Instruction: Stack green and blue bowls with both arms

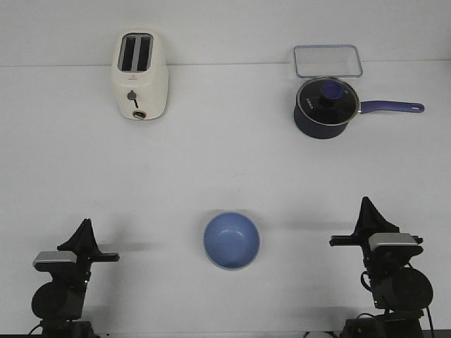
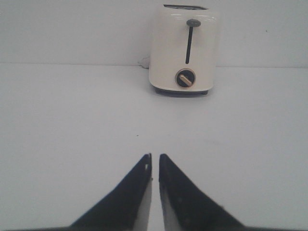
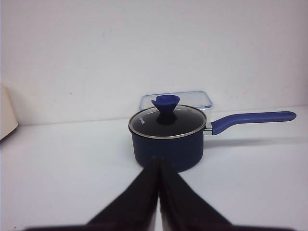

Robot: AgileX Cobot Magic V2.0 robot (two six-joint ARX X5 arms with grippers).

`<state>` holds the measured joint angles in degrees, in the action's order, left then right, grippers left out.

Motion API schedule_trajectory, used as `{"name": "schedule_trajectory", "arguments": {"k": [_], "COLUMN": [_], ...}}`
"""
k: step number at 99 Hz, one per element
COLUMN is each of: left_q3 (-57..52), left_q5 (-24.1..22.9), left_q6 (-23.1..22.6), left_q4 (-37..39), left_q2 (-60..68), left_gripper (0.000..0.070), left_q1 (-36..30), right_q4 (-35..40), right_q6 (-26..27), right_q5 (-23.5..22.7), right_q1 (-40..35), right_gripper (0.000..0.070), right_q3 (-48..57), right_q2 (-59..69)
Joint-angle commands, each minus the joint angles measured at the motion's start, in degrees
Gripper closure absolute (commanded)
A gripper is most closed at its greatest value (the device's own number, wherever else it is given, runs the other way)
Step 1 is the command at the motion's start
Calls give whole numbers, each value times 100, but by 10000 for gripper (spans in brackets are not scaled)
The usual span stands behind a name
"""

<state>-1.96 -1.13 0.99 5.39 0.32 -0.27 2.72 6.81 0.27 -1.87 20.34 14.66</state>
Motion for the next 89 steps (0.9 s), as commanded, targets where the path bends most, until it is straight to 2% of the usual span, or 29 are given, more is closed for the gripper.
{"name": "schedule_trajectory", "arguments": {"k": [1,12,21,40,59,77,89], "left_q3": [116,116,116,116,116,114,114], "left_q5": [9,9,9,9,9,9,9], "left_q6": [-11,-11,-11,-13,-11,-11,-13], "left_q4": [70,70,70,70,66,52,61], "left_q2": [-4,-4,-4,-4,-4,-9,-9], "left_gripper": [685,685,685,685,685,685,685], "left_q1": [-7,-7,-7,-7,-7,-7,-7], "right_q4": [-61,-70,-24,42,-20,-389,-315], "right_q6": [-50,-199,-675,-1843,-2522,-2664,-2658], "right_q5": [20,28,166,74,61,81,68], "right_q1": [-4,-2,2,2,0,-37,-42], "right_gripper": [700,700,700,700,700,700,700], "right_q3": [22,22,15,-654,-1460,-1943,-1961], "right_q2": [0,0,-76,-953,-1458,-1458,-1458]}}
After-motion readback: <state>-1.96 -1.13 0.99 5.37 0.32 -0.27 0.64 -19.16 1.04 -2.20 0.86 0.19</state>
